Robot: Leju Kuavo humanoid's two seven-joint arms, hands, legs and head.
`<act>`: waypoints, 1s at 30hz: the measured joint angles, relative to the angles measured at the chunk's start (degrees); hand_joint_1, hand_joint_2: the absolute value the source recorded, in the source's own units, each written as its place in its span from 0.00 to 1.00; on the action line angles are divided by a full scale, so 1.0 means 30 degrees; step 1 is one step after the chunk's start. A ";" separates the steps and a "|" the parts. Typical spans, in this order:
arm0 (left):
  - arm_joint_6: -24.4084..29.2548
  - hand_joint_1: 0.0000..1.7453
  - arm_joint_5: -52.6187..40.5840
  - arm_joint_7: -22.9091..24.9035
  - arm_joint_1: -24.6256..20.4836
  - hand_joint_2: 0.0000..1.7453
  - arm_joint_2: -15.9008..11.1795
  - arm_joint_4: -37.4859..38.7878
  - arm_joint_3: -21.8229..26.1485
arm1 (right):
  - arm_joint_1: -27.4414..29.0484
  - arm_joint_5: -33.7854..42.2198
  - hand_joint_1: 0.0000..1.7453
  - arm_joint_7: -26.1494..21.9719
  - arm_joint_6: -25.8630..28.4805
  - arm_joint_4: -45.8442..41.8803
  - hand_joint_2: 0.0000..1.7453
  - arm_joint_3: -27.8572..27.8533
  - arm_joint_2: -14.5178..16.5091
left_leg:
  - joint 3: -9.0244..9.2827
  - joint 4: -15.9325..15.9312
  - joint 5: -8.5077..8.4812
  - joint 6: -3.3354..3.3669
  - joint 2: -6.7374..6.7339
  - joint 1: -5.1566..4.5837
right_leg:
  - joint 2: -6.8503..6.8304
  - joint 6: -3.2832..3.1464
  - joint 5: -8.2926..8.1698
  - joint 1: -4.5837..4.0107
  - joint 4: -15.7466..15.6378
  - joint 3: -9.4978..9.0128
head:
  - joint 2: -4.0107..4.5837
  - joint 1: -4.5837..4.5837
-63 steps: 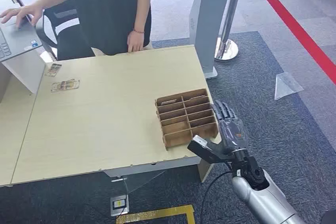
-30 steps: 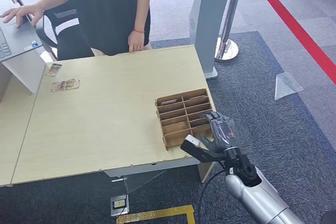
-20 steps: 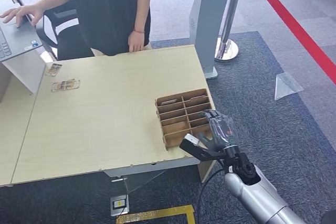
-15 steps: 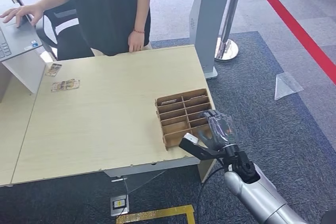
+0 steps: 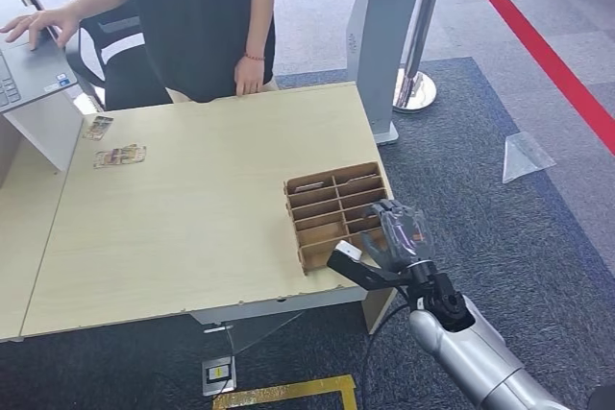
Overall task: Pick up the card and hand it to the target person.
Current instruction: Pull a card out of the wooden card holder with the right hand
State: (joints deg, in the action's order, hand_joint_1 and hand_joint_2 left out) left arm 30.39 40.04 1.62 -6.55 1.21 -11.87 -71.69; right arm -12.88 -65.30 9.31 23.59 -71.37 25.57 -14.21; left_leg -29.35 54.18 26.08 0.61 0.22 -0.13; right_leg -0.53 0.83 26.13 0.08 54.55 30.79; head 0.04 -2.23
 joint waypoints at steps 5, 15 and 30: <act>0.0037 0.00 -0.0005 0.0000 0.0000 1.00 0.0013 0.0000 0.0000 | 0.0001 -0.0038 0.51 0.0173 -0.0108 0.0066 1.00 0.0080 0.0000 | 0.0002 0.0001 0.0000 0.0000 -0.0001 0.0000 | 0.0001 0.0000 0.0000 0.0000 0.0000 0.0001 | 0.0000 0.0000; 0.0042 0.00 -0.0004 0.0002 0.0001 1.00 0.0013 0.0000 0.0000 | 0.0039 -0.0040 1.00 0.0257 -0.0206 0.0100 1.00 0.0139 0.0000 | 0.0004 0.0001 0.0000 0.0000 -0.0001 0.0000 | 0.0002 0.0000 0.0000 0.0000 -0.0001 0.0001 | 0.0002 0.0000; 0.0042 0.00 0.0000 0.0075 0.0009 1.00 0.0007 0.0000 0.0000 | -0.0060 -0.0410 1.00 0.0241 -0.0237 -0.0014 1.00 0.0149 -0.0004 | 0.0010 0.0004 0.0000 0.0000 -0.0001 0.0000 | 0.0002 0.0000 -0.0001 0.0000 0.0000 -0.0005 | 0.0002 0.0000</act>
State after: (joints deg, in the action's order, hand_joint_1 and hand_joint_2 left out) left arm 30.51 40.04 1.84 -6.53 1.23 -11.87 -71.69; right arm -13.06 -66.53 10.03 22.88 -71.41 26.02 -14.22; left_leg -29.32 54.19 26.08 0.61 0.22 -0.13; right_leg -0.53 0.83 26.12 0.08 54.55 30.77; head 0.04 -2.23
